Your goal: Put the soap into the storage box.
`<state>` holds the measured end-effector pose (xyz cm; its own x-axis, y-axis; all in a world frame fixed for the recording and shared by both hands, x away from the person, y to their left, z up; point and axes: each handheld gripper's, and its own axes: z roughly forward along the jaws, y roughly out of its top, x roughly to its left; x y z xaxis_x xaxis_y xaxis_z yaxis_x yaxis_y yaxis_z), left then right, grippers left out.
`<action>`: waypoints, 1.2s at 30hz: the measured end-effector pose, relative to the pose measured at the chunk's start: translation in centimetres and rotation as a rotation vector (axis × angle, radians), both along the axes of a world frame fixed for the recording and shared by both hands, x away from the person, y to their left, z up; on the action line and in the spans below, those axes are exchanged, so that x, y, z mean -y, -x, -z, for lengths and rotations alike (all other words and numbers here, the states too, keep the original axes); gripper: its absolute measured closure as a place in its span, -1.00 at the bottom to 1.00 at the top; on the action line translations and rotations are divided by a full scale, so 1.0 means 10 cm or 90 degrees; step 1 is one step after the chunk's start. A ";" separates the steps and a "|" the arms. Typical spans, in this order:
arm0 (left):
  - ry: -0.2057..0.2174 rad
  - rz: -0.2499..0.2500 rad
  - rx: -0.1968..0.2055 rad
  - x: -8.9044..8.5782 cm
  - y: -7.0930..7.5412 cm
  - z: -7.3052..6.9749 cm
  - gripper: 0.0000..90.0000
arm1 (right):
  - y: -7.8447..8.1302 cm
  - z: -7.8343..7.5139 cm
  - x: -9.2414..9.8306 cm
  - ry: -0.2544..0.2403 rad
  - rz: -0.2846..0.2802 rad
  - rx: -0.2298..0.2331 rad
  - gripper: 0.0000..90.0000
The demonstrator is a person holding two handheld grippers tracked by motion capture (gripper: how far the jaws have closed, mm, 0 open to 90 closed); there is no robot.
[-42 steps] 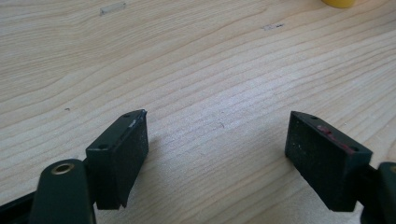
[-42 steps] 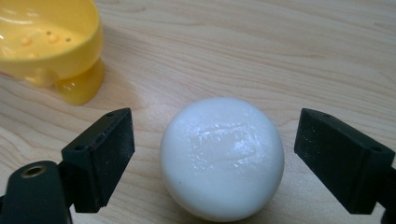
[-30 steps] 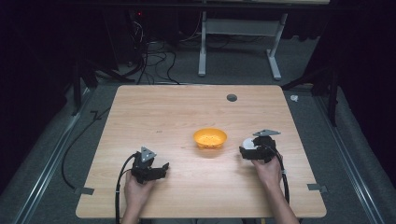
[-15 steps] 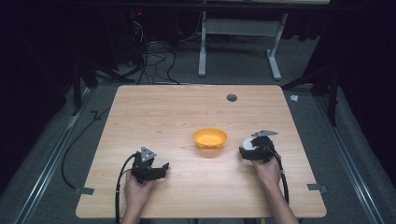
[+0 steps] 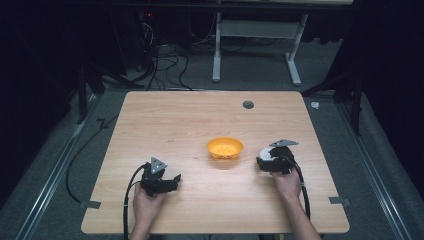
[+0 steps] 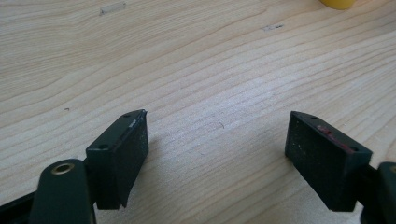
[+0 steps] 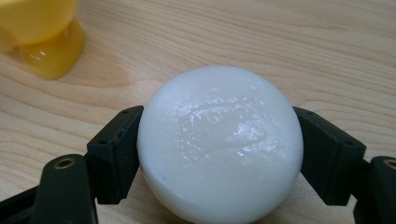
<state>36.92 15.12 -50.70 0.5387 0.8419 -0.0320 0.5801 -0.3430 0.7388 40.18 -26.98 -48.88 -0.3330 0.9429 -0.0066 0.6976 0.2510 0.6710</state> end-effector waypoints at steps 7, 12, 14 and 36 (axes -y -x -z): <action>0.000 0.000 0.000 0.00 0.00 0.00 -0.51 | 0.05 -0.09 -0.02 -0.015 -0.014 0.017 -0.47; -0.001 0.000 0.000 0.00 0.00 0.00 -0.51 | 0.08 -0.14 -0.03 -0.022 -0.019 0.024 -0.47; -0.001 0.000 0.000 0.00 0.00 0.00 -0.51 | 0.09 -0.17 -0.04 -0.023 -0.024 0.028 -0.47; 0.000 0.000 0.000 0.00 0.00 0.00 -0.51 | 0.17 -0.49 -0.14 -0.065 -0.062 0.060 -0.47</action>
